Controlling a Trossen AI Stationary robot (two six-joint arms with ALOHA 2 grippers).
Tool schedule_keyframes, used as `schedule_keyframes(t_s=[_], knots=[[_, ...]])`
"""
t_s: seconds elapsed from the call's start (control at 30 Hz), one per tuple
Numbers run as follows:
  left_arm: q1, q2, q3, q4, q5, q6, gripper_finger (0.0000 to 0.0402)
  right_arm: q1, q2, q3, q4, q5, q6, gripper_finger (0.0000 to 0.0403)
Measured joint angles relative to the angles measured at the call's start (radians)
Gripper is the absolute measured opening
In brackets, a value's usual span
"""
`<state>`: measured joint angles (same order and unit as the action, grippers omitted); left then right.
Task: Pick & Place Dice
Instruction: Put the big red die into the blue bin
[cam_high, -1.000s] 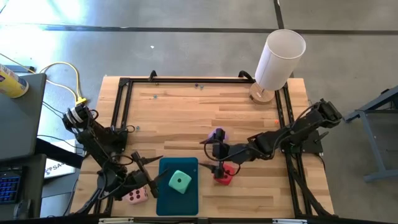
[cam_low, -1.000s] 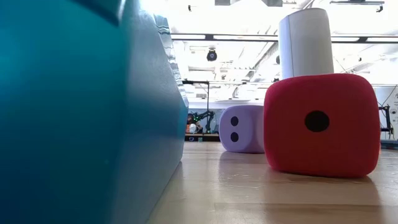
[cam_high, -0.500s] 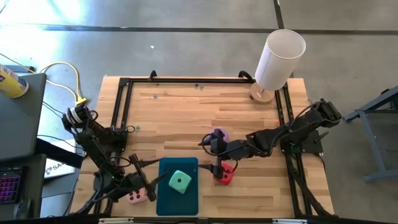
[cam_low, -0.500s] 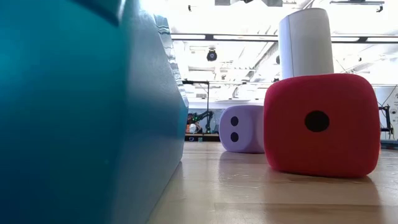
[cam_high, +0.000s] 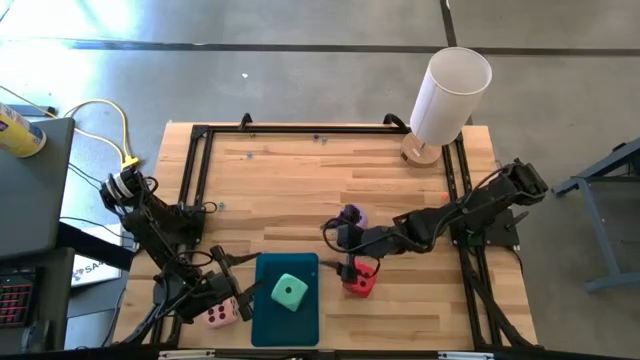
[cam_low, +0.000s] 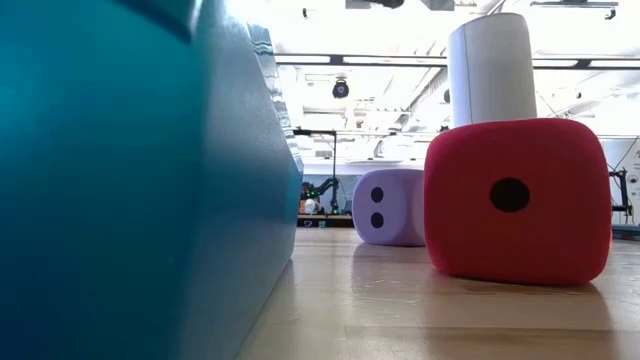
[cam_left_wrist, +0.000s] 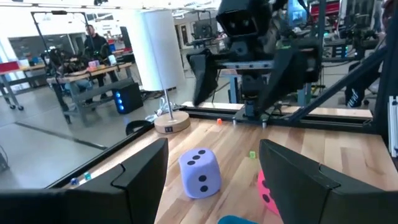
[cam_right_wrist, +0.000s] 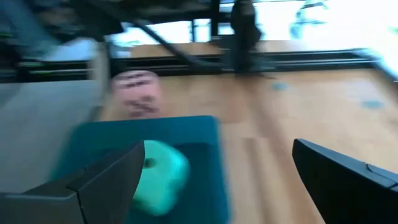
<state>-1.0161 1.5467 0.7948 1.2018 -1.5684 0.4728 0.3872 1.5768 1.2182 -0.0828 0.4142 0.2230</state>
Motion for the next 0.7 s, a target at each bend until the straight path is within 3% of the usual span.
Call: schedule_keyframes(t_s=[0.13, 0.23, 0.5, 0.7], knots=[[0.007, 0.000, 0.000, -0.001, 0.020, -0.003, 0.0246, 0.066, -0.009, 0.000, -0.102, 0.283, 0.004, 0.0398], [0.019, 0.000, 0.000, -0.001, 0.047, 0.001, 0.0246, 0.133, -0.044, 0.000, -0.184, 0.400, 0.084, 0.0398], [0.048, 0.000, 0.000, -0.040, 0.104, 0.007, 0.0246, 0.317, -0.074, 0.000, -0.493, 0.425, 0.390, 0.0398], [0.054, 0.000, 0.000, -0.050, 0.146, 0.006, 0.0246, 0.450, -0.073, -0.084, -0.474, 0.489, 0.492, 0.0398]])
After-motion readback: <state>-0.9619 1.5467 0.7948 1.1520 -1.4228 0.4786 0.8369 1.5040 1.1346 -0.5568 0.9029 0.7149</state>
